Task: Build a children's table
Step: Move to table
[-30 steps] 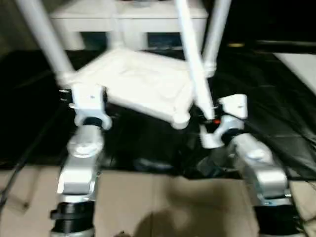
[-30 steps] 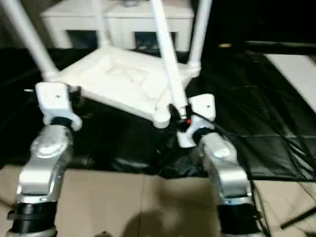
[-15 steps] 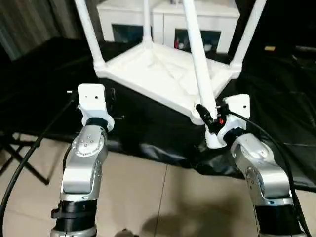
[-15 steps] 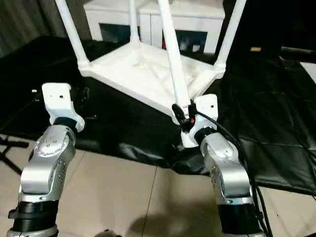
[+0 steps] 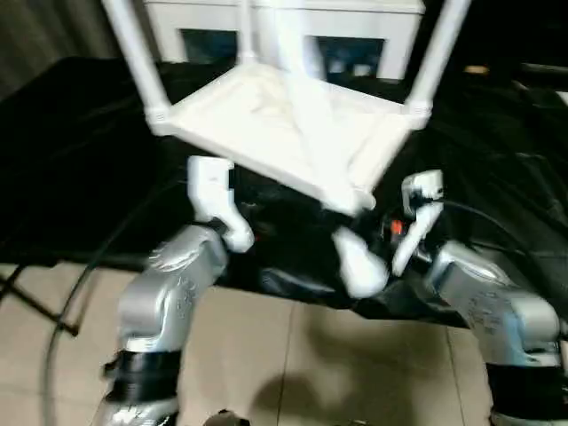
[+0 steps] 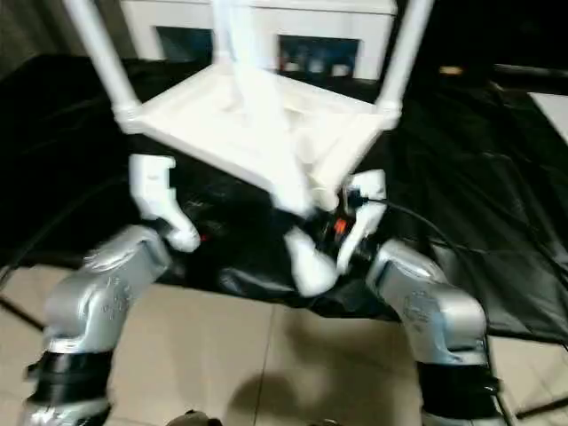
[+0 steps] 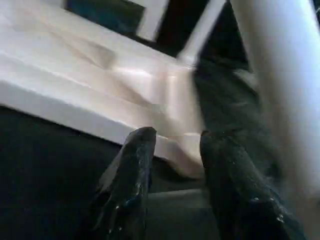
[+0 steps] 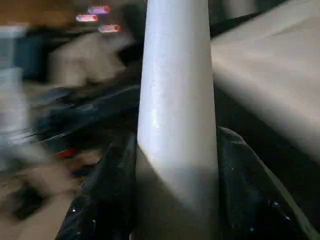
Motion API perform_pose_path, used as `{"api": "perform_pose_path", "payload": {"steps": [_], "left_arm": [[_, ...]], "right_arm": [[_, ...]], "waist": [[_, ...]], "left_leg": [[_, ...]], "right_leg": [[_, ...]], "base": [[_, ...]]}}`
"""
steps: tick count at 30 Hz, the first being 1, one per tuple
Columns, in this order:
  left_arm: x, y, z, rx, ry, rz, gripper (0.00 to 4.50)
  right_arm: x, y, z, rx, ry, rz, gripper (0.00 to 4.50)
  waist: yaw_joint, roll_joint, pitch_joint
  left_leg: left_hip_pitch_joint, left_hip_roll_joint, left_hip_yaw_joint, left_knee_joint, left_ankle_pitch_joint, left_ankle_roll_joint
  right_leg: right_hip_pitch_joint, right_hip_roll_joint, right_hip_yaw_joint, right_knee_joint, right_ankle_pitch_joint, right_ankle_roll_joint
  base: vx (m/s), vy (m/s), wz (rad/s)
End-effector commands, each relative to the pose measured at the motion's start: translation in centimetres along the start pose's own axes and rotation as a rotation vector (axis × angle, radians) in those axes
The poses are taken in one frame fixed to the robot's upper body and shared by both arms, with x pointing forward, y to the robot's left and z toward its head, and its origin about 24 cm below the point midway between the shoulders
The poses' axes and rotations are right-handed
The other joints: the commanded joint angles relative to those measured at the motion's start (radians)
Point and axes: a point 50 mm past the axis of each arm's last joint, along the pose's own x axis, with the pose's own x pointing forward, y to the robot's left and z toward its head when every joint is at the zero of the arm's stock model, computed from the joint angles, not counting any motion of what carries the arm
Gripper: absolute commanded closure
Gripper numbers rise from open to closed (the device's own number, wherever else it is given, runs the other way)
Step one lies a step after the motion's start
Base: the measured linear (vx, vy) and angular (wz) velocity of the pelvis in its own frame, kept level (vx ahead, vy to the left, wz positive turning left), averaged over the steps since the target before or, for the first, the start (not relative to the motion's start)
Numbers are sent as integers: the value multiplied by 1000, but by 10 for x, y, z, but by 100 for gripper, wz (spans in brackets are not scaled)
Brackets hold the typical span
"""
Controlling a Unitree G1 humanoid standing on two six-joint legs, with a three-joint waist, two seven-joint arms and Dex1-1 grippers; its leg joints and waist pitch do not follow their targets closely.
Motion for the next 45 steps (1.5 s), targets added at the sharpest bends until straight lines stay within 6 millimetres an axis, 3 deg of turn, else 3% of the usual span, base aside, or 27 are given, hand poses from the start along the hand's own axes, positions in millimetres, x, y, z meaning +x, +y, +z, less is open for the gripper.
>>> {"api": "perform_pose_path", "payload": {"steps": [1, 2, 3, 4, 7, 9, 12, 16, 19, 20, 23, 30, 33, 35, 36, 39, 45], "left_arm": [[4, -5, 9, -89, -7, -48, 237], [7, -10, 12, -135, -18, -87, 232], [9, -13, 15, -167, -28, -119, 211], [11, -18, 21, -203, -47, -161, 211], [12, -29, 35, -293, -86, -270, 190], [12, -33, 40, -328, -99, -313, 176], [11, -39, 47, -358, -100, -375, 159], [8, -41, 48, -406, -91, -410, 117], [6, -39, 50, -437, -97, -418, 111], [5, -39, 51, -451, -106, -425, 91], [2, -39, 58, -496, -143, -469, 70], [1, -42, 57, -452, -75, -519, 24], [7, -43, 48, -385, 1, -480, 3], [9, -42, 46, -358, 19, -453, 3], [13, -38, 43, -323, 38, -407, 3], [16, -32, 43, -291, 43, -359, 3], [17, -29, 50, -310, 21, -367, 50]], "right_arm": [[-3, 6, 9, 47, -51, 78, 266], [-4, 7, 11, 72, -64, 96, 266], [-5, 7, 12, 86, -72, 109, 266], [-6, 7, 14, 92, -74, 119, 266], [-8, 9, 18, 101, -66, 153, 266], [-8, 9, 19, 101, -65, 159, 266], [-9, 10, 19, 96, -50, 166, 266], [-10, 11, 20, 105, -46, 170, 266], [-10, 11, 21, 107, -48, 172, 266], [-11, 11, 21, 106, -48, 173, 266], [-12, 11, 21, 99, -36, 172, 266], [-13, 13, 19, 66, 23, 185, 266], [-12, 17, 14, 36, 77, 214, 266], [-12, 18, 13, 24, 92, 221, 266], [-13, 20, 12, 14, 105, 229, 266], [-14, 21, 10, 5, 117, 236, 266], [-15, 19, 9, -6, 126, 226, 266]], "waist": [[7, -21, -73], [10, -24, -69], [16, -26, -61], [13, -31, -57], [10, -29, -52], [7, -28, -51], [6, -28, -55], [7, -32, -56], [11, -30, -61], [11, -31, -61], [16, -33, -66], [23, -37, -75], [25, -36, -73], [27, -35, -71], [28, -29, -70], [28, -31, -69], [31, -31, -71]], "left_leg": [[22, 51, -1, -57, -47, 138], [24, 50, 2, -60, -76, 120], [36, 49, 8, -67, -161, 64], [34, 48, 11, -69, -178, 49], [41, 48, 10, -79, -242, 1], [46, 47, 6, -84, -278, -17], [41, 51, 1, -93, -262, -21], [43, 48, 4, -92, -266, -14], [36, 50, 5, -92, -220, -8], [35, 51, 5, -93, -212, -8], [35, 51, 11, -87, -168, 1], [25, 45, 15, -76, -35, 39], [29, 48, 16, -77, -39, 51], [29, 49, 16, -78, -61, 41], [30, 49, 14, -79, -76, 33], [34, 50, 12, -83, -113, 10], [33, 50, 13, -81, -109, 8]], "right_leg": [[61, -90, 57, -70, -75, -240], [59, -89, 57, -77, -131, -226], [51, -89, 57, -97, -285, -180], [51, -87, 56, -100, -325, -162], [48, -88, 51, -119, -462, -82], [46, -90, 46, -131, -512, -43], [54, -90, 44, -130, -462, -35], [49, -93, 46, -129, -445, -51], [53, -93, 50, -119, -366, -74], [53, -92, 50, -117, -349, -79], [54, -93, 54, -107, -272, -118], [66, -89, 55, -84, -110, -149], [65, -87, 56, -85, -124, -144], [66, -90, 56, -90, -157, -141], [65, -90, 56, -93, -178, -132], [65, -90, 55, -99, -229, -103], [64, -91, 55, -93, -195, -131]], "base": [[-60, -7, 1], [-78, -3, 5], [-78, -3, 5], [-74, 3, 3], [-65, 9, -1], [-54, 14, -3], [0, 0, 0], [0, 0, 0], [0, 0, 0], [0, 0, 0], [0, 0, 0], [0, 0, 0], [0, 0, 0], [0, 0, 0], [0, 0, 0], [0, 0, 0], [0, 0, 0]]}}
